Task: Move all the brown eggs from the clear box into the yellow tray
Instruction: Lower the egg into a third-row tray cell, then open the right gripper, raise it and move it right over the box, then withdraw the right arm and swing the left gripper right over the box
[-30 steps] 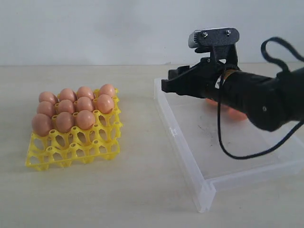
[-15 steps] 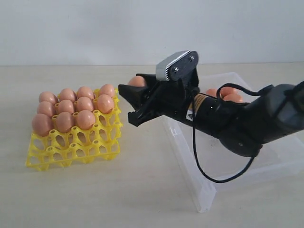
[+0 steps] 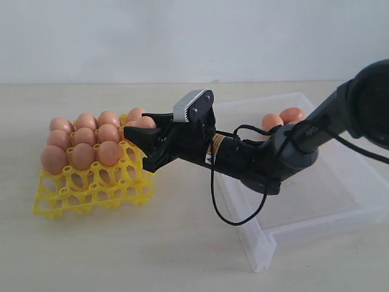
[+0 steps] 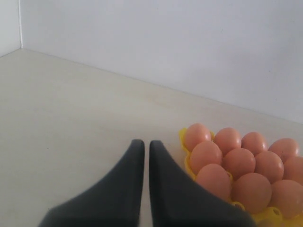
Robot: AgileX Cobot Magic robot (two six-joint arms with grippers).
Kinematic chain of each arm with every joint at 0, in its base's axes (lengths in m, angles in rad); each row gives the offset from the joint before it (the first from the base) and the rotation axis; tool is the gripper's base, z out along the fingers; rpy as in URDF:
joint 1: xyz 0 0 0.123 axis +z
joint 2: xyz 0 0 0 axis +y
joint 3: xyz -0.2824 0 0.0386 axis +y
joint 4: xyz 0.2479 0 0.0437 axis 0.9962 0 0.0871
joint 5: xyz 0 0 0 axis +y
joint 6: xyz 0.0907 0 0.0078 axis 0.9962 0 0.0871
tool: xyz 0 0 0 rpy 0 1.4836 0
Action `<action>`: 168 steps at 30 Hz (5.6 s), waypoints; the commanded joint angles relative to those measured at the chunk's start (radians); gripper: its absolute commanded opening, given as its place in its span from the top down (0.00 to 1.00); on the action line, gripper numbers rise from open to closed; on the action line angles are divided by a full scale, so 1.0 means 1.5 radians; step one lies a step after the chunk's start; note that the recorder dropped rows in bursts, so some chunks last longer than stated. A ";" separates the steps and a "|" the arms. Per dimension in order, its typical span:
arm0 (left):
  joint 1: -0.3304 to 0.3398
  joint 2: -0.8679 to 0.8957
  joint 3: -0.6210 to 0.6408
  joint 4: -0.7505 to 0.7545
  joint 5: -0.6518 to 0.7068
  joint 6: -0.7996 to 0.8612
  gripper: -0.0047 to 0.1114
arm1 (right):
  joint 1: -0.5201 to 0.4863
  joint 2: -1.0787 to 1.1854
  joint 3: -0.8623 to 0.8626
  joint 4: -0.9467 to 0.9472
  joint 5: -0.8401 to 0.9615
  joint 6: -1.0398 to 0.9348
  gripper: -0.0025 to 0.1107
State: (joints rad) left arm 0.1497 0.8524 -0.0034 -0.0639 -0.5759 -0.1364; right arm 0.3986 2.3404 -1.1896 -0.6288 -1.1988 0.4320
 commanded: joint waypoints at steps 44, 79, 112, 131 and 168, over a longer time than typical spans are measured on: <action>-0.002 -0.005 0.002 0.003 0.003 -0.001 0.93 | 0.021 0.046 -0.093 -0.033 0.126 0.021 0.96; -0.002 -0.005 0.002 0.003 0.001 0.002 0.93 | 0.020 -0.086 -0.091 -0.124 0.060 0.183 0.66; -0.002 -0.005 0.002 0.003 -0.002 0.002 0.93 | -0.031 -0.363 0.085 -0.269 1.234 0.198 0.98; -0.002 0.013 -0.209 0.863 -0.140 -0.702 0.93 | -0.231 -0.418 0.088 0.413 1.013 -0.407 0.98; -0.564 0.702 -0.953 1.206 0.226 -1.150 0.93 | -0.233 -1.087 0.522 0.413 0.694 -0.274 0.98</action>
State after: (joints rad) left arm -0.6783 1.8418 -1.3797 1.7073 -0.2093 -1.8100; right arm 0.0593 0.7657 -0.4342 -0.0111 -0.1551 0.0080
